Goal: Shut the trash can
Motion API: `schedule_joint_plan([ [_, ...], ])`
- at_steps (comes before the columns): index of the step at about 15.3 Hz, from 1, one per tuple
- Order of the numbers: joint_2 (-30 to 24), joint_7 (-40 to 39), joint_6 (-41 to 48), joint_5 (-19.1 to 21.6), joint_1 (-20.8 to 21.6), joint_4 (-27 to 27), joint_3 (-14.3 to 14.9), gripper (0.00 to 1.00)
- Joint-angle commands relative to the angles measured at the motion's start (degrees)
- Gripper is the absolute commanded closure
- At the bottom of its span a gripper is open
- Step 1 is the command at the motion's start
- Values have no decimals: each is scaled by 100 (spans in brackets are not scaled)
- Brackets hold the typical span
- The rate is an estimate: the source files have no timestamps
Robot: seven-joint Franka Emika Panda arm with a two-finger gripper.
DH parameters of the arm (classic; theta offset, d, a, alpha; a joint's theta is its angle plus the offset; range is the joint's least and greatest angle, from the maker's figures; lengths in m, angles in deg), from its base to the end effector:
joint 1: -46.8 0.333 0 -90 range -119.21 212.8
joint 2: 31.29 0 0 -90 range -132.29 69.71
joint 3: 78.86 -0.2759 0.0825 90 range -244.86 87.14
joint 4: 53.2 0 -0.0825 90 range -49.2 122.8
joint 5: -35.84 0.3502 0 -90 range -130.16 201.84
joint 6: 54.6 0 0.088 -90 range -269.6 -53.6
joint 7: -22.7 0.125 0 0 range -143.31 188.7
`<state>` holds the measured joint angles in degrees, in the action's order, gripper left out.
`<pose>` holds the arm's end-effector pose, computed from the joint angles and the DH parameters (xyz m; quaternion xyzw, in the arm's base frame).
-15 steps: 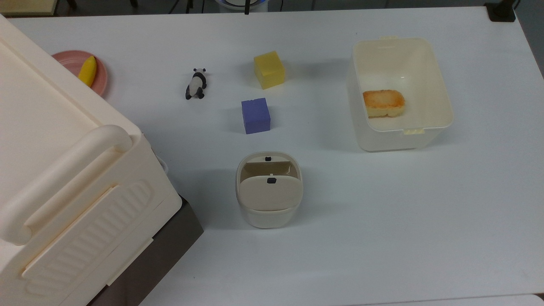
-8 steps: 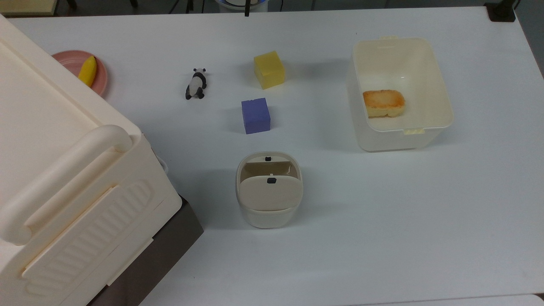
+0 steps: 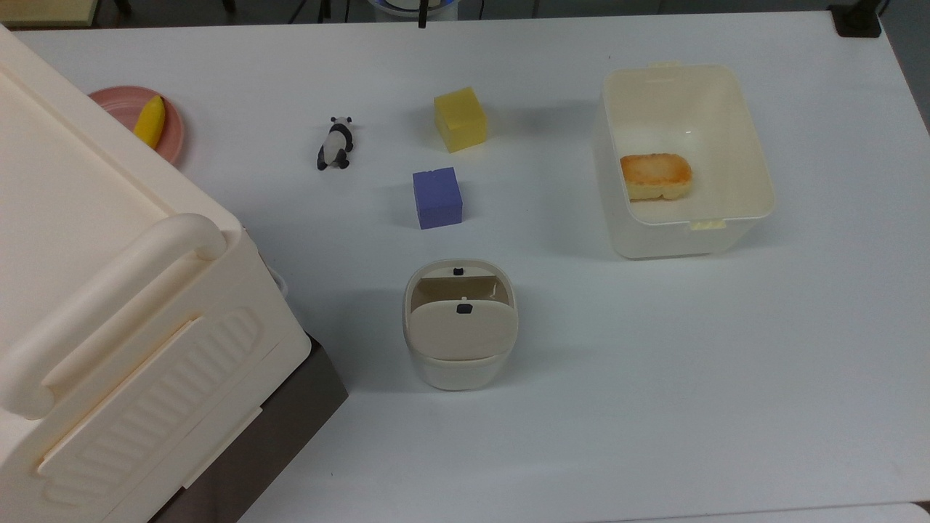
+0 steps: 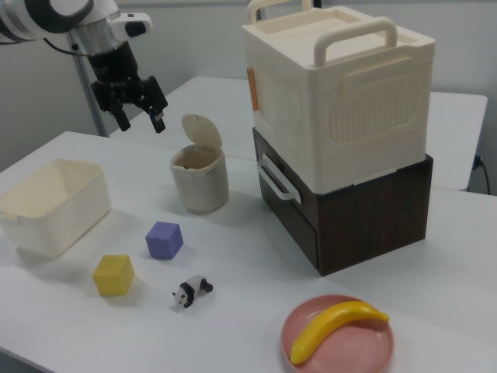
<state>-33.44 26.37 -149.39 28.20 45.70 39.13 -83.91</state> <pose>0.5201 0.0211 0.5767 0.9969 0.0054 0.0445 0.0654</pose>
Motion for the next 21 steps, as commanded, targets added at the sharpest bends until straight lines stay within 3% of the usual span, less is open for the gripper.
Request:
schedule_joint_plan([
  [1, -40, -139, 128, 52, 57, 13, 57, 0],
  [11, 66, -148, 145, 44, 127, 30, 40, 0],
  [13, 57, -200, 145, 44, 83, 13, 48, 21],
  [14, 65, -209, 137, 70, 74, -13, 48, 62],
  [16, 65, -235, 75, 149, 48, -22, 101, 100],
  [19, 92, -349, -134, 140, 48, -22, 110, 100],
  [21, 118, -647, -835, 167, 48, -14, 110, 100],
])
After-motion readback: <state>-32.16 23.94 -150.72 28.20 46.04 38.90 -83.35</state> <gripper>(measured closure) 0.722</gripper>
